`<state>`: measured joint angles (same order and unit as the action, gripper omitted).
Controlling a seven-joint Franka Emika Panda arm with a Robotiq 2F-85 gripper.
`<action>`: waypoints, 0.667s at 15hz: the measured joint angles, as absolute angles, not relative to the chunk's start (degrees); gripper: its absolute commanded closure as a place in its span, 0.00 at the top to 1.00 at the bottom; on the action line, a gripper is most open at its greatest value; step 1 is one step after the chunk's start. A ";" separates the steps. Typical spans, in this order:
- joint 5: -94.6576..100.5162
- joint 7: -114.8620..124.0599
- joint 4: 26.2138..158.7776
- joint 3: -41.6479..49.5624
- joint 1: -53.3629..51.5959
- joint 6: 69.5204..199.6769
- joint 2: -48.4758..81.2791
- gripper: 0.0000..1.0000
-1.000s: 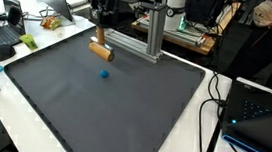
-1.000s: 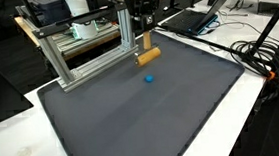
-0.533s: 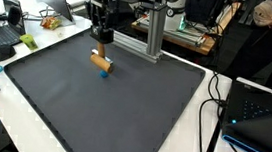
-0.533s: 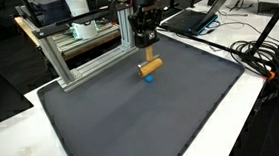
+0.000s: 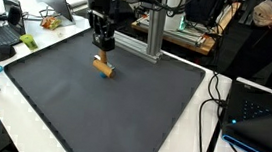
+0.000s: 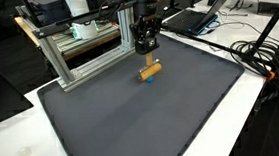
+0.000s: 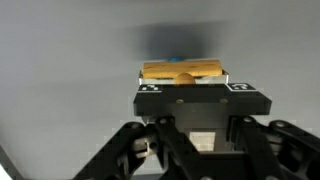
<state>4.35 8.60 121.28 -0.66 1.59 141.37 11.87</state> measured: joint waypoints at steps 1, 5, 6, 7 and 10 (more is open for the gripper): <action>4.24 8.60 121.28 -0.66 1.56 141.37 12.00 0.22; 4.11 8.63 121.22 -0.57 1.54 141.61 12.20 0.22; 4.11 8.63 121.15 -0.52 1.54 141.65 12.31 0.22; 4.11 8.63 121.04 -0.48 1.54 141.66 12.45 0.22; 4.11 8.63 120.56 -0.43 1.54 141.66 12.94 0.22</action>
